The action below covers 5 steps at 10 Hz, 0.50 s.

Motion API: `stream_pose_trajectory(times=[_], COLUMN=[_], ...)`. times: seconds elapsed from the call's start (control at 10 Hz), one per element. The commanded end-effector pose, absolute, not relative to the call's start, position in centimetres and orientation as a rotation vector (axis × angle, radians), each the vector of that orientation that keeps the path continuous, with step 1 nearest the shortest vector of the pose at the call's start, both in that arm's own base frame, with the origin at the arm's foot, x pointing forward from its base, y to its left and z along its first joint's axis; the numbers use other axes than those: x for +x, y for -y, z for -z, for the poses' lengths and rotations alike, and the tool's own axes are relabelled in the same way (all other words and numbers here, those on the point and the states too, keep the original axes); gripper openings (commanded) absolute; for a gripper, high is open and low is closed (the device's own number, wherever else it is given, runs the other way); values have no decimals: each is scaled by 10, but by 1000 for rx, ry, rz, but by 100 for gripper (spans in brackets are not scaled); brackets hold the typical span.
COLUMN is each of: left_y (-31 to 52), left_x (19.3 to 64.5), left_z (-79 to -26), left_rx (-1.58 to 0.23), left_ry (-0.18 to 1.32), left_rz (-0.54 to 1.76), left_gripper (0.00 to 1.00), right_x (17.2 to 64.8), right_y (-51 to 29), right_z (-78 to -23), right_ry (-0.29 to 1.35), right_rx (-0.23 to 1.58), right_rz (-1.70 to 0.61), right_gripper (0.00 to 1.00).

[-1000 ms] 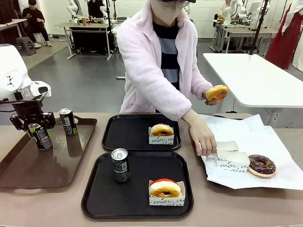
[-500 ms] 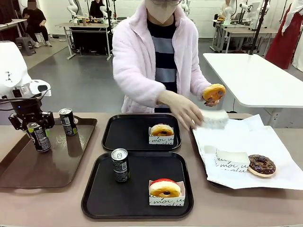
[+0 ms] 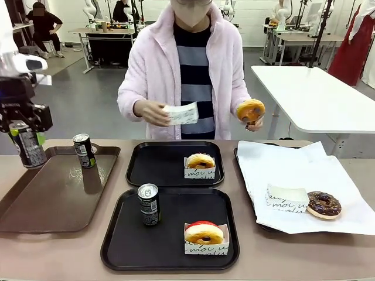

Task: Set up donuts and drinks on trays.
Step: Pick up one Pepsi coke from the Handle tray and place it on the Flat Tray without a Pepsi coke.

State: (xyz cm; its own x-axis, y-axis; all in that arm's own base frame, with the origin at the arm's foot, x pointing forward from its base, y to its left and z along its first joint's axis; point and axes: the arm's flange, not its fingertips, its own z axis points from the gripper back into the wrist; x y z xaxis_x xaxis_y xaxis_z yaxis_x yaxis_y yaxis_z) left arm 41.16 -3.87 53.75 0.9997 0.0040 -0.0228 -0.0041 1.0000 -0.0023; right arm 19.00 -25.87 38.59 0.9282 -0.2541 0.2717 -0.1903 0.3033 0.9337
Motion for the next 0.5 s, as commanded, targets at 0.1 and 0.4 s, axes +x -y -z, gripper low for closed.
stream_pose_trajectory(times=[0.1, 0.4], left_y=[36, 39], left_x=[412, 407], left_z=[-541, -546], left_rx=[-23, -10], left_ry=[30, -13], left_rz=[-74, -6], left_gripper=[55, 55], right_x=[188, 188], right_y=[260, 260], right_z=[-387, -387], right_ry=[421, 421], right_rx=[1282, 1282], right_rz=[31, 31], right_gripper=[100, 100])
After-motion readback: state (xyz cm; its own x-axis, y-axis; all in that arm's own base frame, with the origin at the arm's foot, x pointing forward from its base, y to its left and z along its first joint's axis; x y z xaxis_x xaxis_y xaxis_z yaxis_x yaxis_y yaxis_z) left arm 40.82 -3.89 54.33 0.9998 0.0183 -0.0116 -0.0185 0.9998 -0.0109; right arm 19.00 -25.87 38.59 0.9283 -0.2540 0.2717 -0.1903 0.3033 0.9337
